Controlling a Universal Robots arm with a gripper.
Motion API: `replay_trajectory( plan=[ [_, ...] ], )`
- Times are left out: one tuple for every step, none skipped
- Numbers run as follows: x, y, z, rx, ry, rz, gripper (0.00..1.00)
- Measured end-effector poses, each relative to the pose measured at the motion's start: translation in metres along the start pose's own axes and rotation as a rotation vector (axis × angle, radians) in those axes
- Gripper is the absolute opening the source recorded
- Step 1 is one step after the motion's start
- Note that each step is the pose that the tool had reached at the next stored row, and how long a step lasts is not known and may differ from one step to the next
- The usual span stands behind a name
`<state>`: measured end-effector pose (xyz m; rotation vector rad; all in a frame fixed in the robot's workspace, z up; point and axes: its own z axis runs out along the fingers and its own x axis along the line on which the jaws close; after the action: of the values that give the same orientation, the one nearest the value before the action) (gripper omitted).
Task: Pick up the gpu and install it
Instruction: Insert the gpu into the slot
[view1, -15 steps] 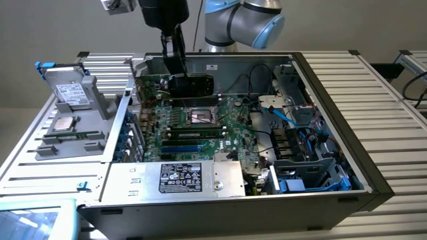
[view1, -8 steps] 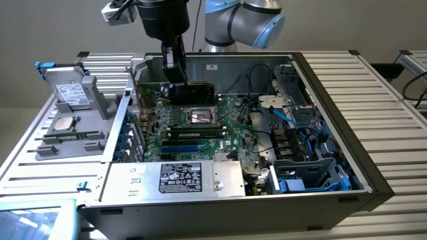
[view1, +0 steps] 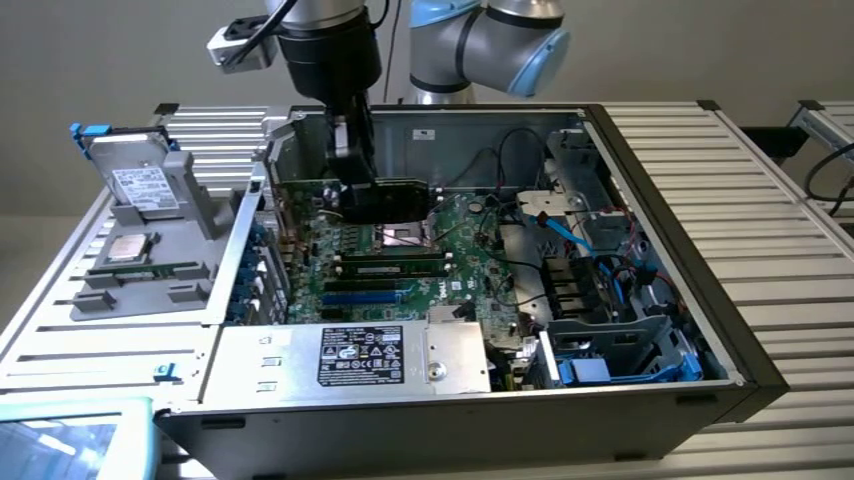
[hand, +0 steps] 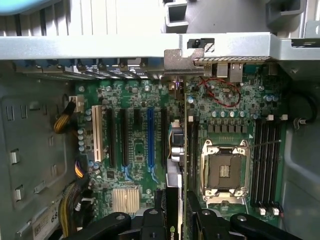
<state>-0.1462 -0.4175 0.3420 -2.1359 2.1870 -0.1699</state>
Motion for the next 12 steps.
replay_trajectory(
  plan=[
    [0.0007, 0.0000, 0.0014, 0.0001, -0.0010, 0.002, 0.27],
    [0.0008, -0.0002, 0.0015, -0.0001, -0.0013, 0.003, 0.27],
    [0.0008, -0.0002, 0.0015, -0.0002, -0.0013, 0.003, 0.27],
    [0.0008, -0.0002, 0.0015, -0.0002, -0.0014, 0.003, 0.27],
    [0.0008, -0.0002, 0.0015, -0.0002, -0.0015, 0.003, 0.27],
    [0.0008, -0.0002, 0.0016, -0.0002, -0.0017, 0.003, 0.27],
    [0.0010, -0.0002, 0.0017, -0.0001, -0.0030, 0.003, 0.27],
    [0.0016, -0.0003, 0.0018, 0.0000, -0.0055, 0.003, 0.27],
    [0.0027, -0.0003, 0.0018, -0.0002, -0.0086, 0.004, 0.27],
    [0.0044, -0.0003, 0.0020, -0.0005, -0.0122, 0.004, 0.27],
    [0.0063, -0.0003, 0.0024, -0.0008, -0.0167, 0.005, 0.27],
    [0.0080, -0.0002, 0.0028, -0.0011, -0.0206, 0.005, 0.27]
  ],
)
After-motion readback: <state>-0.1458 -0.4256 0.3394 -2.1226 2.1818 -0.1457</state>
